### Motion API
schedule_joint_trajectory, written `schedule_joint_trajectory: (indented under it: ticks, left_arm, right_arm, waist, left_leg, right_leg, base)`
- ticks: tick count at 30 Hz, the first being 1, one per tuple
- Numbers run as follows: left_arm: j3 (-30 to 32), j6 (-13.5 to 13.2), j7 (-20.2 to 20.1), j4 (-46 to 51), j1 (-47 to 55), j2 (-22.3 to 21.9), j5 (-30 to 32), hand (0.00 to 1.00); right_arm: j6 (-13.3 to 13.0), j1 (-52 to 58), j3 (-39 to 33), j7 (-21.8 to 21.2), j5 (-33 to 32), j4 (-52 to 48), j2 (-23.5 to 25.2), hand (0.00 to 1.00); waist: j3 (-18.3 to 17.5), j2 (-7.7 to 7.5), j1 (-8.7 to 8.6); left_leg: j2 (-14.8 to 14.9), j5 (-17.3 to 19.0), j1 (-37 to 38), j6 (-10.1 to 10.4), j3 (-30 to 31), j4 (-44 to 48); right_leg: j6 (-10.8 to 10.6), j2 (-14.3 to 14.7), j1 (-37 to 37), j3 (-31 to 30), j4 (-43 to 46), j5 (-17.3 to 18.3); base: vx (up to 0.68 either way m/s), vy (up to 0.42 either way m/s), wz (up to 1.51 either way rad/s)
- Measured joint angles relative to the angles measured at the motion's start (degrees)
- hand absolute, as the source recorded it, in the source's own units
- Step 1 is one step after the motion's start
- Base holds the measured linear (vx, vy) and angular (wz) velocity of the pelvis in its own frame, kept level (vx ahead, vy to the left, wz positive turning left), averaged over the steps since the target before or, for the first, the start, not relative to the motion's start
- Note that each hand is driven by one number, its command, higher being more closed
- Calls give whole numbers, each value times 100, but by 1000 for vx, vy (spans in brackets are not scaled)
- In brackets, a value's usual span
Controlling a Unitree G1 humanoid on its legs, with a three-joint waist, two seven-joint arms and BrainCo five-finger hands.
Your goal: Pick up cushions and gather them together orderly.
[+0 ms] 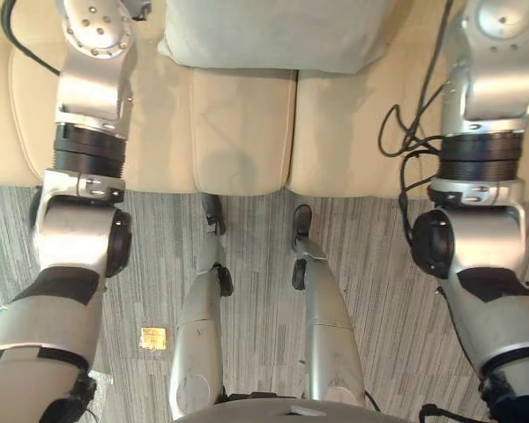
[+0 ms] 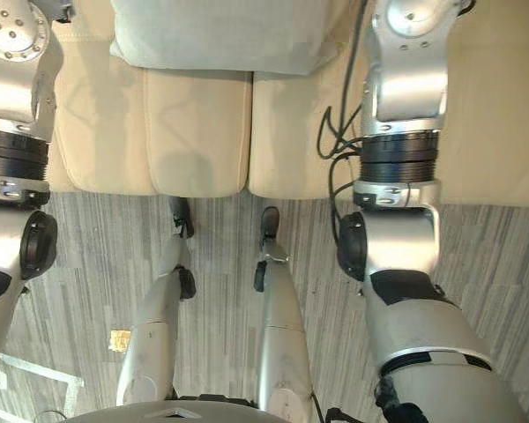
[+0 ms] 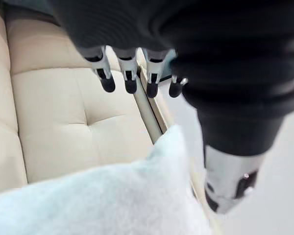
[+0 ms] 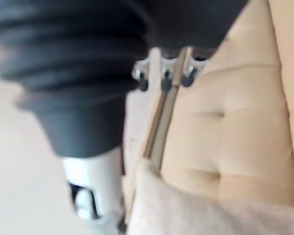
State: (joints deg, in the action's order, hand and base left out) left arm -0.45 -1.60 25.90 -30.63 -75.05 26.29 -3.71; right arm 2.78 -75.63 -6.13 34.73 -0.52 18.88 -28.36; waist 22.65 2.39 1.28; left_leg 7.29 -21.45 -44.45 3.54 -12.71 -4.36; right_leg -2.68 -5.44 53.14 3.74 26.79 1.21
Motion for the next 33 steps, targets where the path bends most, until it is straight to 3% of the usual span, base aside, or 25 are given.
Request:
schedule_joint_trajectory:
  ticks: [4, 6, 8, 12, 14, 16, 20, 22, 24, 31, 33]
  left_arm:
    - [410, 7, -140, -65, 523, 267, -879, 0]
    - [536, 3, -195, -62, 689, 339, -1055, 0]
    - [951, -5, -373, 216, 1416, 425, -1272, 0]
    - [1487, -38, -509, 894, 3148, 447, -1366, 0]
    - [1666, -68, -642, 1074, 4034, 192, -1244, 0]
    - [1713, -70, -812, 1348, 5022, -258, -1077, 0]
    - [1603, -76, -1283, 1612, 7043, -1599, -950, 0]
    - [1498, -77, -1419, 1450, 7533, -1871, -948, 0]
    - [1370, -78, -1632, 773, 8129, -2160, -855, 0]
    - [1407, -68, -1923, -1623, 8312, -2473, -150, 0]
    - [1445, -66, -1938, -2073, 8300, -2478, -20, 0]
  right_arm:
    - [-19, 51, 31, -472, -1306, 282, -447, 0]
    - [-60, 139, 17, -536, -1573, 266, -561, 0]
    - [-188, 845, -238, -606, -1956, -166, -851, 0]
    - [-328, 2650, -876, -722, -2051, -929, -933, 0]
    - [-380, 3666, -1110, -897, -1974, -1157, -720, 0]
    - [-393, 4694, -1244, -1114, -1884, -1427, -205, 0]
    - [-406, 6782, -1235, -1663, -1020, -1698, 1166, 0]
    - [-419, 7380, -1226, -1825, -772, -1651, 1594, 0]
    - [-509, 8099, -1198, -2045, -413, -1043, 2170, 0]
    - [-492, 8454, -1208, -2480, -123, 1943, 2607, 0]
    - [-469, 8374, -1258, -2565, -32, 2619, 2647, 0]
  waist:
    - [0, -1, -63]
    - [-1, -2, -83]
    - [-2, -3, -96]
    - [-10, -9, -70]
    - [-10, -9, -79]
    - [-34, -24, -101]
    - [-483, -79, -94]
    - [-599, -144, -62]
    - [-1005, -214, -45]
    - [-1732, -255, -65]
    - [-1763, -285, -76]
  left_leg:
    - [15, 99, 268, 60, 15, -2]
    - [20, 148, 325, 10, 8, -2]
    - [40, 350, 529, 34, -185, -3]
    - [17, 365, 880, 0, -299, 26]
    - [-26, 372, 1122, -108, -299, 56]
    - [-45, 458, 1409, -146, -272, 129]
    - [-40, 745, 1981, -67, -144, 153]
    - [-44, 845, 2263, -7, -161, 159]
    - [-47, 987, 2631, 38, -168, 156]
    - [-32, 1128, 3450, 84, -160, -8]
    - [-51, 1175, 3619, 98, -167, -15]
  right_leg:
    - [15, 4, -263, 40, 33, 54]
    - [15, 3, -336, 50, 16, 56]
    - [-6, -44, -577, 64, -64, 98]
    - [-71, -83, -1005, 61, -177, 193]
    - [-115, -131, -1283, 82, -159, 311]
    - [-104, -179, -1676, 201, -214, 415]
    - [-108, -178, -2449, 392, -484, 591]
    - [-127, -163, -2733, 351, -573, 642]
    - [-125, -120, -3174, 344, -802, 688]
    - [-173, -21, -4292, 408, -1675, 486]
    - [-205, -17, -4554, 391, -1895, 400]
  base:
    - [-75, -160, 4]
    - [-39, -90, 5]
    - [-34, -110, 12]
    - [18, -118, 4]
    - [91, -112, 19]
    - [103, -119, 20]
    - [127, -99, 13]
    - [124, -73, -8]
    - [130, -67, -11]
    - [95, -9, -2]
    - [51, 28, -3]
